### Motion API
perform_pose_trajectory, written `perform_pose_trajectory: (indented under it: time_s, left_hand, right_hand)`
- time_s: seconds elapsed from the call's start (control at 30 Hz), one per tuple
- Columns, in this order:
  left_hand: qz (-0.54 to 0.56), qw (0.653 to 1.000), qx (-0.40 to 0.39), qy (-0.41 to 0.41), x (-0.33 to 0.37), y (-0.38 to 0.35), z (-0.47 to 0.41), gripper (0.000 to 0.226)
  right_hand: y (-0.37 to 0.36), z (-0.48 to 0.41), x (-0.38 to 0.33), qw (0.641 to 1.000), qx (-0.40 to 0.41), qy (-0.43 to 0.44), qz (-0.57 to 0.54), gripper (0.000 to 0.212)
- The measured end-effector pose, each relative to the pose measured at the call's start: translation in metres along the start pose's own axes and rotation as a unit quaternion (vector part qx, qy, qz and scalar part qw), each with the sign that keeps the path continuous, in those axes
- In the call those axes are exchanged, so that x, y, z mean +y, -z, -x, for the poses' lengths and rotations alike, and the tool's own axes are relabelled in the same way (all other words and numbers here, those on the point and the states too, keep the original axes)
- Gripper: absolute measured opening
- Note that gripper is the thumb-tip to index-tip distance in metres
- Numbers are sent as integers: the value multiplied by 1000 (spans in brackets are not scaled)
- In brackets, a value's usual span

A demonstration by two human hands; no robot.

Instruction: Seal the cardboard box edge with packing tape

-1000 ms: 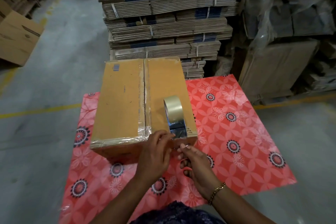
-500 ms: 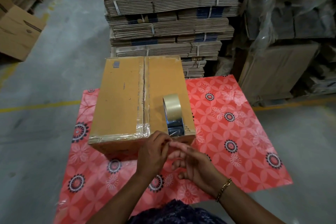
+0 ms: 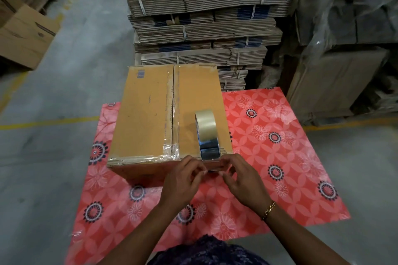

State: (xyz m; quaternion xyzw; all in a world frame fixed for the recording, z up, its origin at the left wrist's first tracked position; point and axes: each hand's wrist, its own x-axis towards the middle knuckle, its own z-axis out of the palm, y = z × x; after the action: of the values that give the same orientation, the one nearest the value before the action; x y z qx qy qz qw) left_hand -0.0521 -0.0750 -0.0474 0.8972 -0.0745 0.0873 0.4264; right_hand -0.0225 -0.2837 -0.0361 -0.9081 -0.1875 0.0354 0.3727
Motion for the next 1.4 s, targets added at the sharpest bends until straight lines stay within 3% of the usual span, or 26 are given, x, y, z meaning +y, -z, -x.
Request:
perform_pose_trajectory:
  time_s: [0.17,0.33,0.5,0.73,0.93,1.1,1.4]
  left_hand:
    - [30,999,-11,25,1,-1,-3,6]
    - [108,989,-26,101,-1,-2,-7,8]
    - [251,942,-25,220,-1,0,-12,18]
    - [293,902,-44,314,10,2,-16,12]
    - [350,840,-38,414,21,0,-24,11]
    - [389,805,-8,448,27,-4,-28,18]
    - [404,783,34,472,32,-18,-34,28]
  right_hand:
    - [3,-16,4,999,-4,40,-26,10]
    - [7,-17,10,998,-25,12,-58,7]
    - [7,-20,8,986,-49,-68,-144,3]
    - [11,-21,2,962,-54,-148,-223,10]
    - [9,-28,-3,948,-43,-203,-243,14]
    - [9,-35,-4,934,-56,-237,-260,17]
    - [8,-43,-8,929,-49,-291,-222,18]
